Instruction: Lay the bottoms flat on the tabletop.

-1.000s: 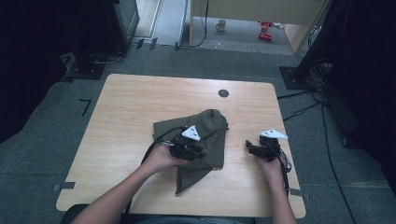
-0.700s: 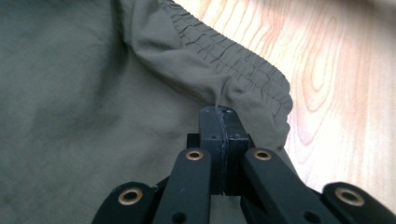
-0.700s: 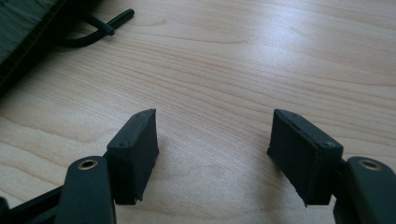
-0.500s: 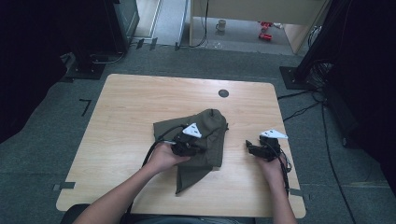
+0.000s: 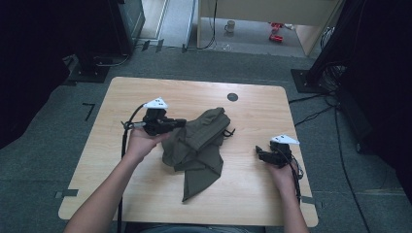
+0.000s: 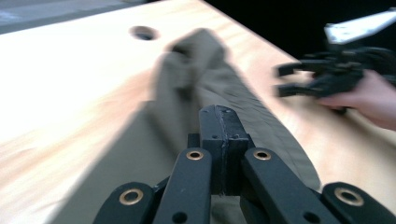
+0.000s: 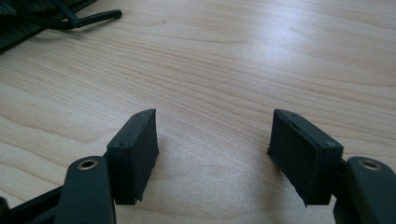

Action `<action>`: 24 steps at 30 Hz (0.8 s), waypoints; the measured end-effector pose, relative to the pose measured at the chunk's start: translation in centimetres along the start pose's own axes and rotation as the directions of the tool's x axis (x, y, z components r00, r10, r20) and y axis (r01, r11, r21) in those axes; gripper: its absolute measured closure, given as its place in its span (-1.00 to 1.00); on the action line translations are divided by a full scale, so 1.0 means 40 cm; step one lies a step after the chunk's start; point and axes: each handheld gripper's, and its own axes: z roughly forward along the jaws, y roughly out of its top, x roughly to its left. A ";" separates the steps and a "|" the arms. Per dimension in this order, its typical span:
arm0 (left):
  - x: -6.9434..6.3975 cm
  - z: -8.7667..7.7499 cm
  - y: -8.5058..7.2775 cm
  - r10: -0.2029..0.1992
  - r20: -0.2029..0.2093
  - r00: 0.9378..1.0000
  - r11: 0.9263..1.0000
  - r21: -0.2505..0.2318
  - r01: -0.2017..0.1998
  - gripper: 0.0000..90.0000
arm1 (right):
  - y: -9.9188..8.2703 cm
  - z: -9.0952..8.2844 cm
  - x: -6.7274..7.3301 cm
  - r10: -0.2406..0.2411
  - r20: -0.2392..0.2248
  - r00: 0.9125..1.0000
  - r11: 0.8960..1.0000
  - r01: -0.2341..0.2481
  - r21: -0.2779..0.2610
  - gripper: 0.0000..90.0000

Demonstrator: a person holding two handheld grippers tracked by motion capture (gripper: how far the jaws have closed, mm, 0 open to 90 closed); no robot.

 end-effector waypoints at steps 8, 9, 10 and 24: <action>0.054 -0.036 -0.027 -0.076 0.031 0.997 0.997 0.001 0.076 1.00 | 0.000 0.000 0.000 0.001 0.001 1.000 1.000 -0.001 0.000 -0.29; 0.043 -0.034 -0.030 -0.074 0.053 0.996 0.997 0.007 0.074 1.00 | 0.000 0.000 0.000 0.001 0.001 1.000 1.000 -0.001 0.000 -0.29; 0.031 -0.030 -0.032 -0.075 0.065 0.995 0.997 0.012 0.074 1.00 | 0.000 0.000 0.000 0.001 0.001 1.000 1.000 -0.001 0.000 -0.29; -0.099 0.040 -0.064 0.100 0.097 0.990 0.984 0.140 -0.113 0.41 | 0.001 0.001 0.000 0.002 0.002 1.000 1.000 -0.002 0.000 -0.29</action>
